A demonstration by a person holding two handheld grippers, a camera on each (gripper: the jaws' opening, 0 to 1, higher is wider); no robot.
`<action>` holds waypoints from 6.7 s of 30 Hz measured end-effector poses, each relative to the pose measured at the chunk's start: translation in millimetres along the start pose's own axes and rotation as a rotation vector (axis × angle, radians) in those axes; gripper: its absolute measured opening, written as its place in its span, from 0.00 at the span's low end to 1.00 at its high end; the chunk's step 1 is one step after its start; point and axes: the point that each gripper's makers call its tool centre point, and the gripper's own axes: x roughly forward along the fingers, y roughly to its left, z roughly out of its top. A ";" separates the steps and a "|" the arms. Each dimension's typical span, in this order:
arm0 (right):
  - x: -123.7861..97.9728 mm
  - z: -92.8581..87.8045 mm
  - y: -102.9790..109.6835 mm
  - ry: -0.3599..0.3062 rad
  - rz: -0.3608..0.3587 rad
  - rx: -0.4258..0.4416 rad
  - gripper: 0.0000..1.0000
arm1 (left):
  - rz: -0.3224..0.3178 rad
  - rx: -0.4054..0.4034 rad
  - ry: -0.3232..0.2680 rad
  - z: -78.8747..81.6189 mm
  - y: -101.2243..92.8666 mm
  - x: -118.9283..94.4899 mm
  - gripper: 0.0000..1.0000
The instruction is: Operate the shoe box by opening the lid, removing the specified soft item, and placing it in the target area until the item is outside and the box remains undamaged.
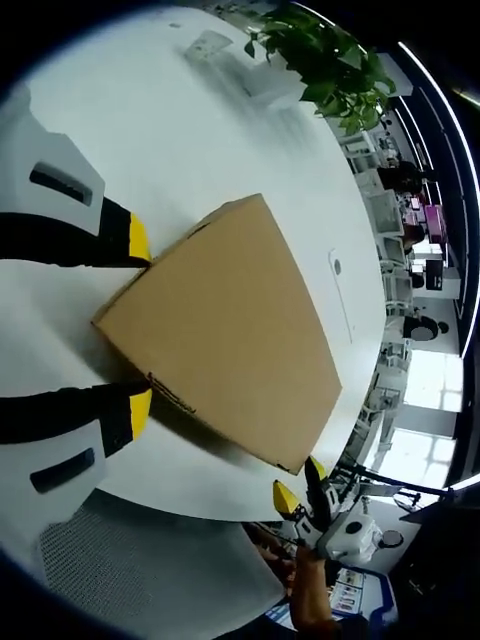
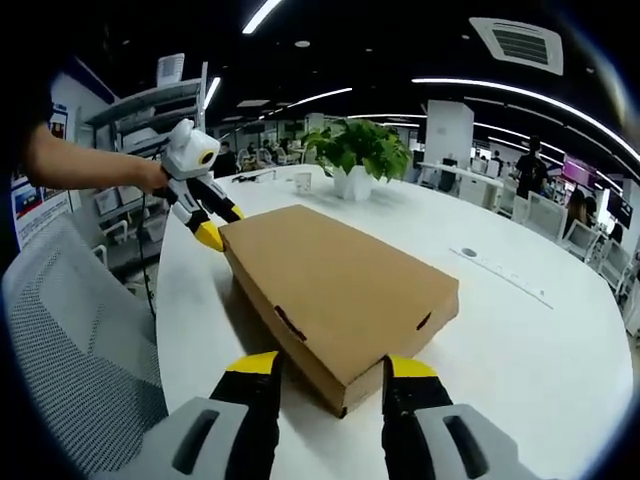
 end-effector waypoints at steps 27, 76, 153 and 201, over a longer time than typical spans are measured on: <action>2.4 -1.7 -5.2 -0.033 -0.028 0.025 0.31 | 0.053 -0.020 -0.058 -5.3 -2.7 -4.3 0.48; -26.7 90.7 -31.3 -0.198 -0.058 -0.058 0.38 | 0.110 -0.020 -0.283 79.3 14.2 -57.7 0.46; 47.4 66.8 -132.1 -0.131 -0.305 0.085 0.00 | 0.384 -0.112 -0.401 159.3 114.3 -44.2 0.02; 63.5 72.9 -156.0 -0.081 -0.315 0.065 0.00 | 0.413 -0.244 -0.288 105.8 122.9 6.5 0.01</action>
